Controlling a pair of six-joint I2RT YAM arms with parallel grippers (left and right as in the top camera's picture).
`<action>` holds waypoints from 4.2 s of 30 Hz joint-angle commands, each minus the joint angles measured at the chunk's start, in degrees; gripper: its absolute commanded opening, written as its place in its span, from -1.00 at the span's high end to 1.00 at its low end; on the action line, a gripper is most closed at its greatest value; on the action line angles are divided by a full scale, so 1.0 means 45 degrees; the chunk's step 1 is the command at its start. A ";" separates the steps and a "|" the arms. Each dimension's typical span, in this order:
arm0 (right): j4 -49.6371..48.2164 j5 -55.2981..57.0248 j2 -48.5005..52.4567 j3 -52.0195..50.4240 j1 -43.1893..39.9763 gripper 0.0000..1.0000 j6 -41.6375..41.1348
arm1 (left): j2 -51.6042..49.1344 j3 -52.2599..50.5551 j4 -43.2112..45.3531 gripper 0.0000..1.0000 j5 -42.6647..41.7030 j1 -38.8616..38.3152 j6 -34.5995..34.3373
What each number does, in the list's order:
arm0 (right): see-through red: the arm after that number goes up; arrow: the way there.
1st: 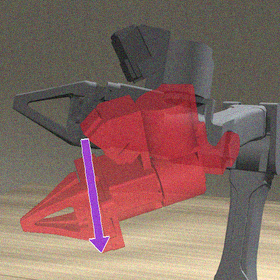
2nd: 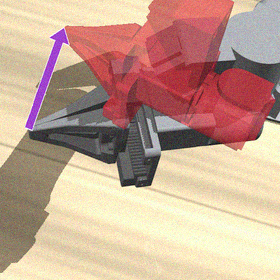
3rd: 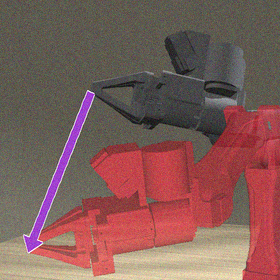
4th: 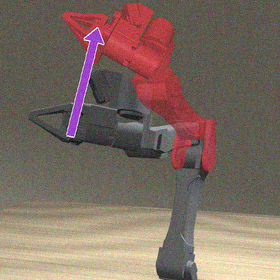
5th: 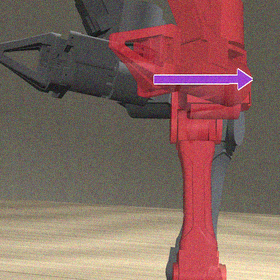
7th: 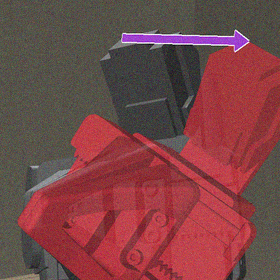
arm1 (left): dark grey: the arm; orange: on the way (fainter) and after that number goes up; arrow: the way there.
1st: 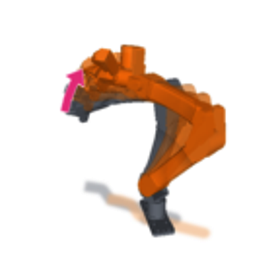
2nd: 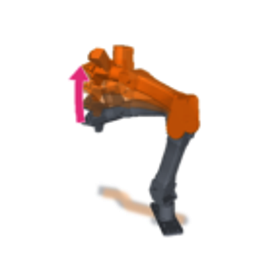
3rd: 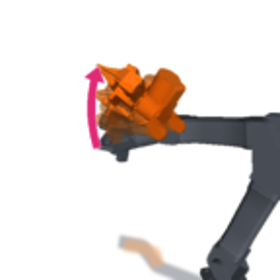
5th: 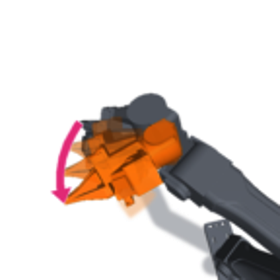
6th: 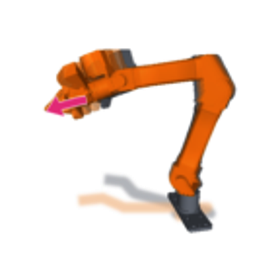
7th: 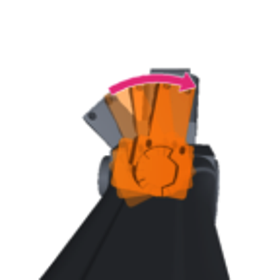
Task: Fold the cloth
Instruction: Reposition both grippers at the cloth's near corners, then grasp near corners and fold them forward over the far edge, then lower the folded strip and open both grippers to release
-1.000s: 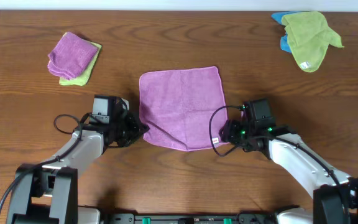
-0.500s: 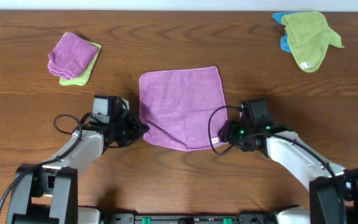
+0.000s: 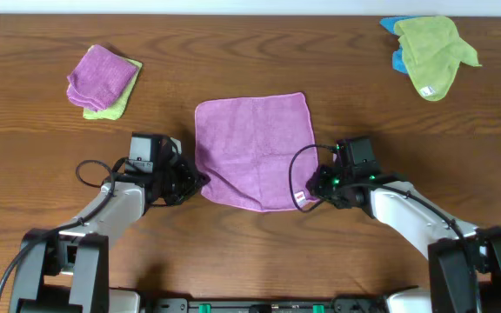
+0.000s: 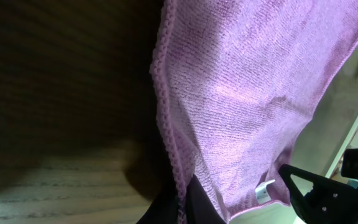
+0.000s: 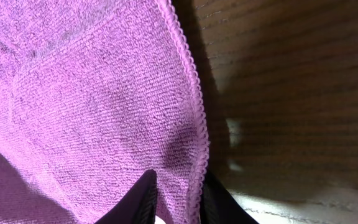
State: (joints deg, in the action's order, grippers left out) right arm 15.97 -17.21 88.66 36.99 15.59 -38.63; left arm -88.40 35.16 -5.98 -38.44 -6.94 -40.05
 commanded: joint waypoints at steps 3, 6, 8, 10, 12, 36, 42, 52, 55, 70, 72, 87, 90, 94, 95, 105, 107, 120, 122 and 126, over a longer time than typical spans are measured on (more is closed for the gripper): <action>0.0044 -0.0282 0.0112 -0.0092 -0.0015 0.59 -0.0121 | -0.0092 -0.0112 -0.0039 0.88 -0.0374 0.0063 0.0180; 0.0053 -0.0282 0.0112 -0.0092 0.0053 0.79 -0.0121 | -0.0092 -0.0112 -0.0044 0.88 -0.0466 0.0063 0.0180; 0.0073 -0.0282 0.0112 -0.0092 0.0053 0.97 -0.0117 | -0.0092 -0.0112 -0.0044 0.88 -0.0500 0.0063 0.0180; 0.0087 -0.0277 0.0112 -0.0092 0.0053 0.97 -0.0107 | -0.0092 -0.0112 -0.0087 0.88 -0.0699 0.0063 0.0189; 0.0083 -0.0282 0.0107 -0.0092 0.0034 0.97 -0.0107 | -0.0087 -0.0112 -0.0253 0.88 -0.1073 0.0063 0.0243; 0.3585 -0.0665 -0.3769 -0.0087 0.0223 0.97 0.0223 | 0.2769 -0.0058 -0.3546 0.88 -0.2016 0.0063 0.1127; 0.2832 -0.0461 -0.4478 -0.0083 0.0466 0.98 0.0219 | 0.3235 -0.0024 -0.3560 0.88 -0.1496 0.0063 0.0282; 0.0704 0.1117 -0.4435 -0.0078 0.0457 0.97 0.0209 | 0.3264 0.0005 -0.1462 0.88 -0.0087 0.0063 -0.2336; 0.0000 0.1234 -0.4177 -0.0078 0.0457 0.97 0.0199 | 0.3264 0.0005 -0.1205 0.88 0.0398 0.0034 -0.3011; -0.3041 0.1889 -0.1156 0.0690 0.0457 0.97 -0.0063 | 0.2327 0.0005 0.1554 0.88 0.3298 -0.0228 -0.4469; -0.3128 0.2142 -0.0840 0.0952 0.0457 0.97 -0.0053 | 0.1807 0.0005 0.2356 0.88 0.3308 -0.0248 -0.4639; -0.4823 0.2647 0.1171 0.1870 0.0457 0.97 0.0029 | 0.0058 0.0068 0.5401 0.88 0.4867 -0.0238 -0.5105; -0.5090 0.2909 0.1316 0.1875 0.0457 0.97 0.0034 | -0.0024 0.0068 0.5552 0.88 0.5217 -0.0238 -0.5110; -0.5221 0.3109 0.1452 0.1875 0.0457 0.97 0.0034 | -0.0481 0.0073 0.6358 0.88 0.5255 -0.0238 -0.5105; -0.5255 0.3109 0.1506 0.1875 0.0457 0.98 0.0034 | -0.0602 0.0078 0.6528 0.88 0.5246 -0.0238 -0.5115; -0.5863 0.3497 0.2040 0.1875 0.0457 0.98 0.0126 | -0.2249 0.0797 0.7397 0.88 0.5255 -0.0238 -0.5081; -0.5989 0.3643 0.2137 0.1875 0.0457 0.97 0.0131 | -0.2521 0.1059 0.7397 0.88 0.5275 -0.0238 -0.4949; -0.6965 0.3691 0.3249 0.2030 0.0457 0.98 0.0325 | -0.3429 0.1919 0.7295 0.88 0.5299 -0.0238 -0.4347; -0.6999 0.3735 0.3269 0.2030 0.0457 0.97 0.0325 | -0.3429 0.1919 0.7286 0.88 0.5304 -0.0238 -0.4226; -0.6980 0.3827 0.3269 0.2030 0.0457 0.92 0.0364 | -0.3429 0.1914 0.7286 0.75 0.5348 -0.0219 -0.3900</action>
State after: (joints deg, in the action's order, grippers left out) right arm -15.35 -1.83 102.63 45.08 17.50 -38.09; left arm -103.00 42.57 26.98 -15.99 -8.10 -59.88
